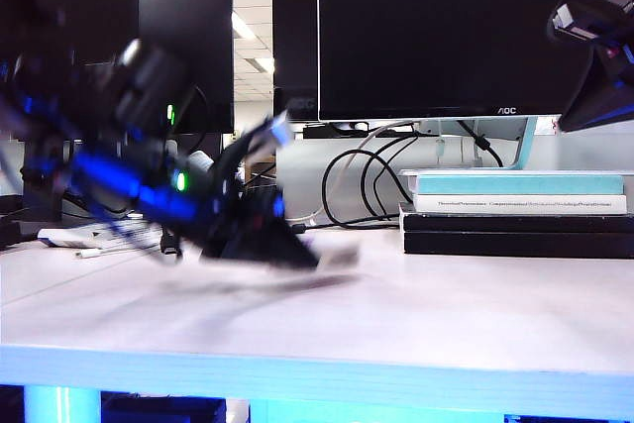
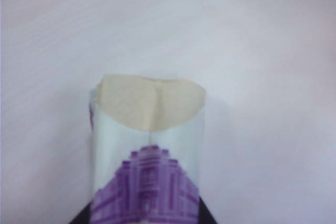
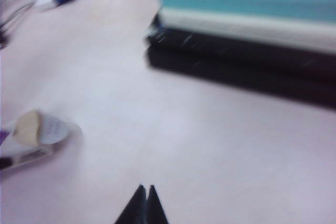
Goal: Pick up a packet of tissues from the table with the left hand, then take a tissue from it with the right hand.
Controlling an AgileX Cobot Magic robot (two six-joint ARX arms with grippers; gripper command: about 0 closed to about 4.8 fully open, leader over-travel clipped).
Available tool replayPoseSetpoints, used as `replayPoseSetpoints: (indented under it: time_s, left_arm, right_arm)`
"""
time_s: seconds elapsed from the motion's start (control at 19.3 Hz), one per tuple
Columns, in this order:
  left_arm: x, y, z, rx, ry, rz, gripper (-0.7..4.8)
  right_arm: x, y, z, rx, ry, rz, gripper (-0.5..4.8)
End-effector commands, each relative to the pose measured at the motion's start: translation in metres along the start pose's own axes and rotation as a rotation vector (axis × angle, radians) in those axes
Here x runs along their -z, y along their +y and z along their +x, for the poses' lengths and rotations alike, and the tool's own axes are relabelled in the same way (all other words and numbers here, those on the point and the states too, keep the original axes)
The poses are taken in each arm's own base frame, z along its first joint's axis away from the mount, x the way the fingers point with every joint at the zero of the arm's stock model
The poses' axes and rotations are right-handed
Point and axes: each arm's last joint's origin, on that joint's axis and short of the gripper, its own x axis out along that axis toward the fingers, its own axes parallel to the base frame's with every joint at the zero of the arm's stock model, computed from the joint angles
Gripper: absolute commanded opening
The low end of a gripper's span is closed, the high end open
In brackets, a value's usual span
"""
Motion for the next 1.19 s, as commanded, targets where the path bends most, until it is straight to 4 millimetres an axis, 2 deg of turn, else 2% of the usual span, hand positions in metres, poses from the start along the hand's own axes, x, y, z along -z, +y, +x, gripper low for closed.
replayPoseSetpoints:
  time_s: [0.05, 0.21, 0.26, 0.31, 0.36, 0.41, 0.67, 0.83, 1.04, 1.19]
  left_arm:
    - [-0.028, -0.007, -0.012, 0.137, -0.044, 0.122, 1.83]
    - [-0.04, -0.014, -0.021, 0.232, -0.062, 0.172, 1.83]
    - [-0.041, -0.016, -0.025, 0.265, -0.054, 0.182, 1.83]
    - [-0.04, -0.018, -0.027, 0.29, -0.044, 0.181, 1.83]
    - [-0.039, -0.02, -0.029, 0.326, -0.029, 0.181, 1.83]
    - [-0.038, -0.022, -0.031, 0.357, -0.02, 0.18, 1.83]
    - [-0.042, -0.03, -0.038, 0.519, -0.053, 0.159, 1.83]
    - [-0.043, -0.041, -0.034, 0.575, -0.056, 0.167, 1.83]
    - [-0.048, -0.062, -0.024, 0.621, -0.07, 0.227, 1.83]
    - [-0.053, -0.07, -0.021, 0.617, -0.092, 0.245, 1.83]
  right_arm:
    - [0.0, 0.006, -0.001, -0.189, 0.035, 0.049, -0.01]
    - [0.0, 0.01, -0.002, -0.338, 0.064, 0.137, 0.0]
    - [0.0, 0.012, -0.003, -0.408, 0.08, 0.181, 0.16]
    - [-0.001, 0.012, -0.004, -0.455, 0.09, 0.204, 0.48]
    - [-0.001, 0.011, -0.006, -0.519, 0.115, 0.261, 1.11]
    - [-0.001, 0.01, -0.007, -0.564, 0.132, 0.296, 1.25]
    - [-0.004, 0.009, -0.013, -0.738, 0.201, 0.426, 1.25]
    - [-0.005, 0.01, -0.014, -0.811, 0.24, 0.466, 1.25]
    - [-0.003, 0.01, -0.012, -0.85, 0.283, 0.502, 1.25]
    - [-0.002, 0.009, -0.01, -0.85, 0.298, 0.514, 1.25]
